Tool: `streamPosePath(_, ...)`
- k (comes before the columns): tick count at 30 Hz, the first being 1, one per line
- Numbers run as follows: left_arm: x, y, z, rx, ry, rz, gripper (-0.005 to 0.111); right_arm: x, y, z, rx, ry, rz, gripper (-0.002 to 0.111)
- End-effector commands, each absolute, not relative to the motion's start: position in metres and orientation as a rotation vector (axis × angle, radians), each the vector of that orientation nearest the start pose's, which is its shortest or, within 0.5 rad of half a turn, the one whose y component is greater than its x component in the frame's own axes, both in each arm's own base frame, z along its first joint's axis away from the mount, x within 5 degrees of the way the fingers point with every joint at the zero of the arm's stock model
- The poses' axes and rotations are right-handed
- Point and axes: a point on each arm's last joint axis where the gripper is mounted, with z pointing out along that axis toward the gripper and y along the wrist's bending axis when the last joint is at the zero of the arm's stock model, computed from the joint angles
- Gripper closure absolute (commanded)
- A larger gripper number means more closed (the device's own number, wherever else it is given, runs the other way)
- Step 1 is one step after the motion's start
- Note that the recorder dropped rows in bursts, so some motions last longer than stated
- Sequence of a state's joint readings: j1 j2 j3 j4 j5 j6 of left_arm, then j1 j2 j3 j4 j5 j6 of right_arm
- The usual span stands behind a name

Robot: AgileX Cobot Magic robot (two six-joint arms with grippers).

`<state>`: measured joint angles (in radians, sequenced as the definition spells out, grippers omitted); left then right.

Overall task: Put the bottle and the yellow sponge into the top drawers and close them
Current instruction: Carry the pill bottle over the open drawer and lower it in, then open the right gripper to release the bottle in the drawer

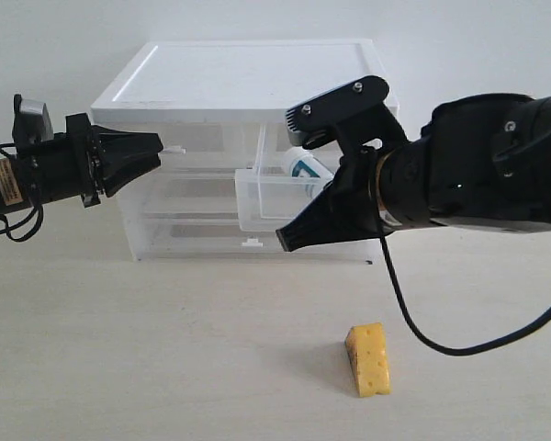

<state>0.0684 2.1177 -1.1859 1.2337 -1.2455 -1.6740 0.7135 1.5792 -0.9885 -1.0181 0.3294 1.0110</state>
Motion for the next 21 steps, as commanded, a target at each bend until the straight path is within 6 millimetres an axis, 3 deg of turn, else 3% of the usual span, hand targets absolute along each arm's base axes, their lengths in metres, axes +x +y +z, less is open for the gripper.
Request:
streamPosePath(1, 0.413, -0.051, 0.170, -0.010, 1.829, -1.502, 0.070, 0.287, 0.189, 0.251, -0.592, 2.102, 0.090, 0.108)
streamPosePath(6, 0.413, -0.051, 0.170, -0.010, 1.829, -1.502, 0.070, 0.297, 0.177, 0.253, -0.565, 2.083, 0.119, 0.108)
streamPosePath(17, 0.413, -0.051, 0.170, -0.006, 1.828, -1.499, 0.070, 0.301, 0.186, 0.267, -0.619, 2.000, 0.167, 0.108)
streamPosePath(21, 0.413, -0.051, 0.170, -0.003, 1.827, -1.497, 0.070, 0.302, 0.180, 0.264, -0.589, 2.037, 0.087, 0.108)
